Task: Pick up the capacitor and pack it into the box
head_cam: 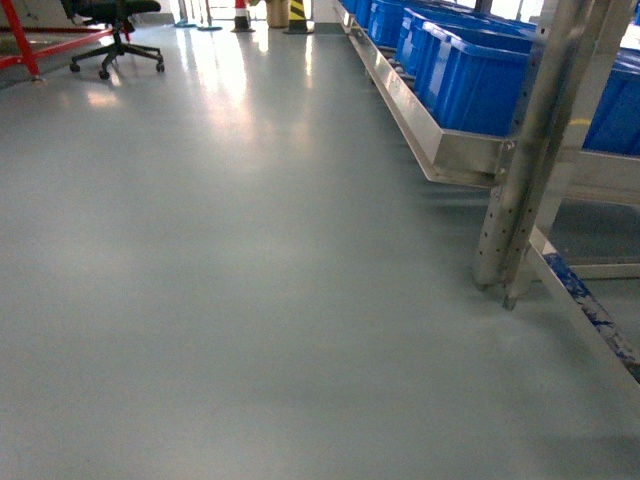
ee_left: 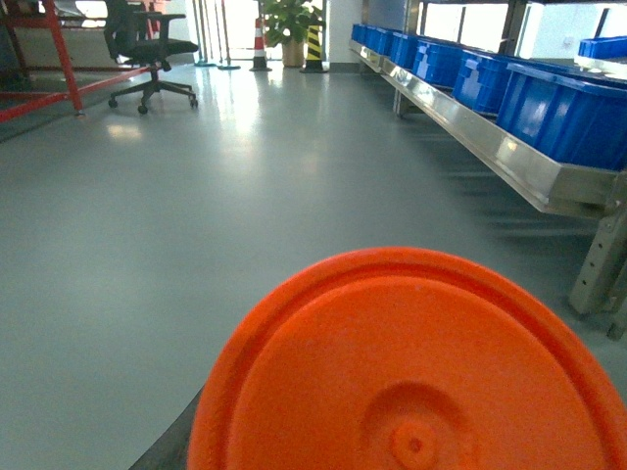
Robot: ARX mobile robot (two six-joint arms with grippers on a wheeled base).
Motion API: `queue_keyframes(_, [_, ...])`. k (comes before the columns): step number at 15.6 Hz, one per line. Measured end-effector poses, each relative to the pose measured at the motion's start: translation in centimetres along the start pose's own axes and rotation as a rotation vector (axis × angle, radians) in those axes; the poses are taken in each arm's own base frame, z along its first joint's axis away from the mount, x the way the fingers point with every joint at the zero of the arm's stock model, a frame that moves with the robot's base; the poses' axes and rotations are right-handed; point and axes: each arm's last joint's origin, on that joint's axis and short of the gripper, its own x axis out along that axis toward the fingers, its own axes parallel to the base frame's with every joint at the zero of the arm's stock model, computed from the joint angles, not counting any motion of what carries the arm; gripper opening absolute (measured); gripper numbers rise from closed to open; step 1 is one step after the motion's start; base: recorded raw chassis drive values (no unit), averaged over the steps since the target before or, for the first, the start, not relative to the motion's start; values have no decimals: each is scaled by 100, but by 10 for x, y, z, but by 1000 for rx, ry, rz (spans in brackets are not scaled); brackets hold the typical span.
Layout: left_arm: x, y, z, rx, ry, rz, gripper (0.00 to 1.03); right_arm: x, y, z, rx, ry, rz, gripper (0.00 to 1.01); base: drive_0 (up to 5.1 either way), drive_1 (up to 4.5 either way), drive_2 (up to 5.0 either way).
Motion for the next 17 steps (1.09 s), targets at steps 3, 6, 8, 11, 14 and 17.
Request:
queue_keyframes(3, [0, 0, 0, 0, -1, 0, 44, 0, 0, 0, 0, 2, 0, 98, -500, 246, 246])
queue_keyframes(6, [0, 0, 0, 0, 1, -1, 44, 0, 0, 0, 0, 2, 0, 98, -501, 244, 244])
queue_keyframes(8, [0, 0, 0, 0, 1, 2, 44, 0, 0, 0, 0, -1, 0, 98, -498, 247, 247])
queue_keyframes(11, [0, 0, 0, 0, 0, 0, 44, 0, 0, 0, 0, 1, 0, 98, -500, 245, 245])
queue_keyframes(14, [0, 0, 0, 0, 2, 2, 44, 0, 0, 0, 0, 2, 0, 98, -495, 250, 250])
queue_keyframes(17, [0, 0, 0, 0, 0, 2, 44, 0, 0, 0, 0, 0, 0, 98, -493, 252, 252])
